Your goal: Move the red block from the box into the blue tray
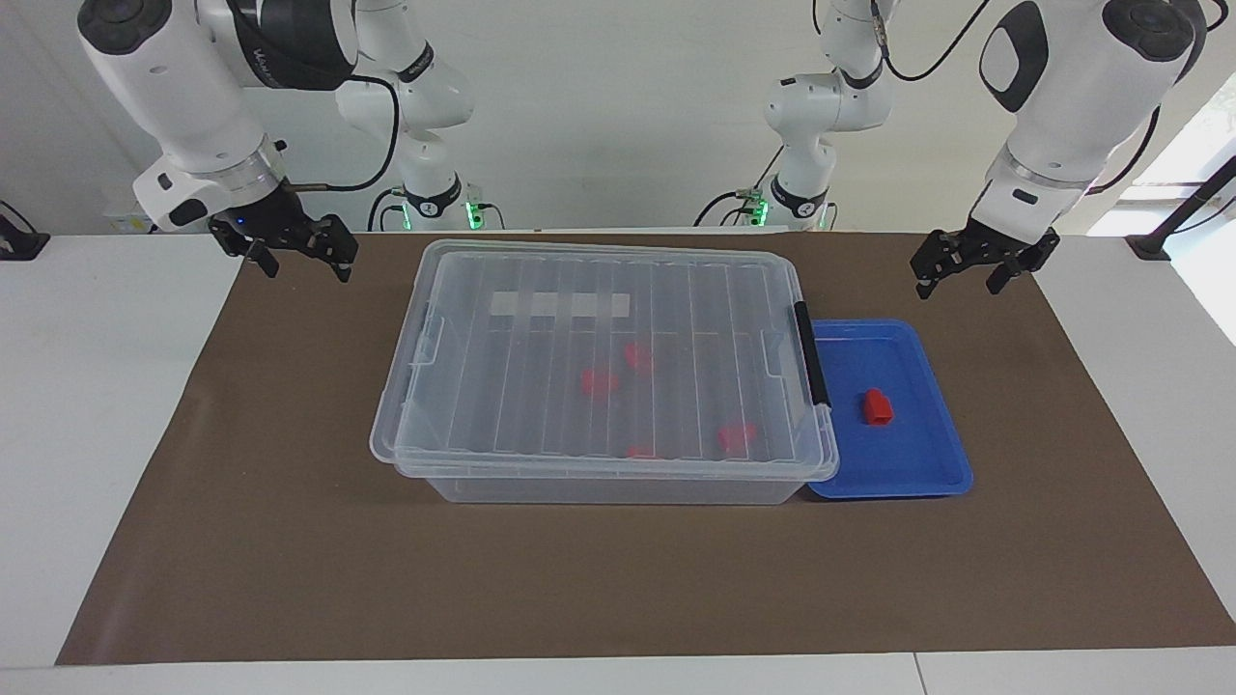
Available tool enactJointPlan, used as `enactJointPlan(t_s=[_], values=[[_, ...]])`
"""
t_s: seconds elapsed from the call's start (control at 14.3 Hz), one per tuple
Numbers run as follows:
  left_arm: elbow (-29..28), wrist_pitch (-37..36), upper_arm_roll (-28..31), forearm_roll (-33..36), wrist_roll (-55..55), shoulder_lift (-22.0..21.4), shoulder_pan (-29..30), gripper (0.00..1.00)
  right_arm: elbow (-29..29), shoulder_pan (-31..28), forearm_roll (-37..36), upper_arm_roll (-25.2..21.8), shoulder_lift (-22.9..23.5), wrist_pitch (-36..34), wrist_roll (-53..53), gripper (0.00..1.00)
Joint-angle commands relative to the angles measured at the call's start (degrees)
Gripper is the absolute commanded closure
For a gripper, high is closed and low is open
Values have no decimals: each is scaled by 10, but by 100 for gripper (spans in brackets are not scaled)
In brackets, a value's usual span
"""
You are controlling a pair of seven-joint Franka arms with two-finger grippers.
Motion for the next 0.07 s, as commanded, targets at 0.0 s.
enactJointPlan(t_s=[0.0], values=[[-17,-1,0,8,-6,-15,-1,0,7,-7,-4,5,1,-8,-10,0]])
